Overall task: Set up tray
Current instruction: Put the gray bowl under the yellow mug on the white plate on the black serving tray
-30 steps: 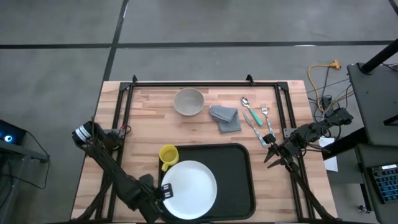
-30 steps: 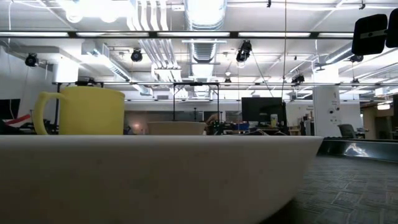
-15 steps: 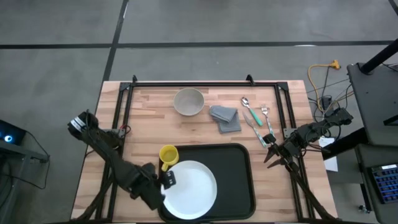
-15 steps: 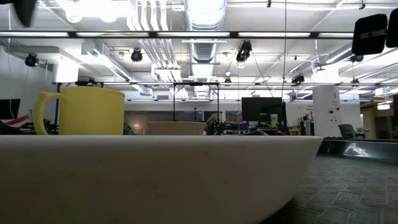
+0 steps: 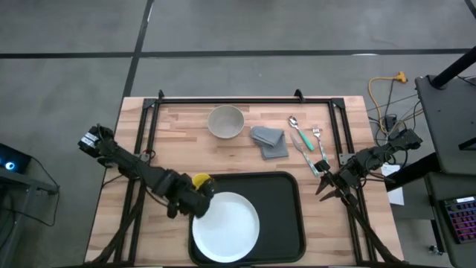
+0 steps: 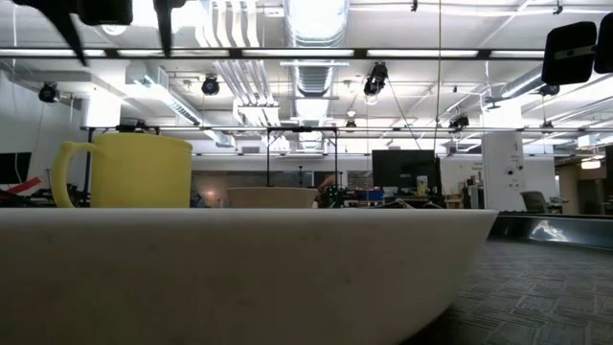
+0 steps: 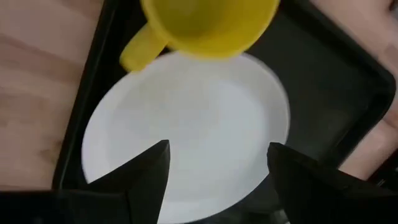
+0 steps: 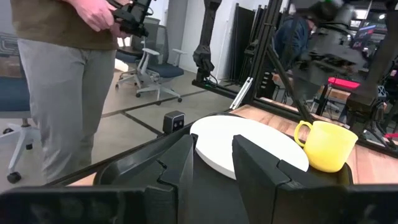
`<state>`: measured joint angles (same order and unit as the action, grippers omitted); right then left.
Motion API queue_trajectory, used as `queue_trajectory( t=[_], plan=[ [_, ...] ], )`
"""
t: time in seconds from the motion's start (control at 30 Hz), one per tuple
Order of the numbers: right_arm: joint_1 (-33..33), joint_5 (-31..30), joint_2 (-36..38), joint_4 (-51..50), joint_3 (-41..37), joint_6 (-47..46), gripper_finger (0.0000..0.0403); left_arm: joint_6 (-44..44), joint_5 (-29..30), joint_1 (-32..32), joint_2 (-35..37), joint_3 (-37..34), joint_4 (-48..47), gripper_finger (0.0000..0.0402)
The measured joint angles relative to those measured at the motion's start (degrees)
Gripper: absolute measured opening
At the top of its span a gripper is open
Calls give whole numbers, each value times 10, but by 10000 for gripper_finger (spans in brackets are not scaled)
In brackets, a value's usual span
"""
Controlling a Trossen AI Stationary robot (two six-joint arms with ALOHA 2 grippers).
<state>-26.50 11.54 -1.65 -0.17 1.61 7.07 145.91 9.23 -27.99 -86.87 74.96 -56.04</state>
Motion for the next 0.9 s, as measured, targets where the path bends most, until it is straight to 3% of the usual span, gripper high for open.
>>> queue_trajectory(
  t=[0.37,0.9],
  plan=[
    [0,0,0,0,0,0,100,-127,-19,134,9,0,-20,248],
    [0,0,0,0,0,0,100,-189,-19,319,9,22,-22,248]
  ],
)
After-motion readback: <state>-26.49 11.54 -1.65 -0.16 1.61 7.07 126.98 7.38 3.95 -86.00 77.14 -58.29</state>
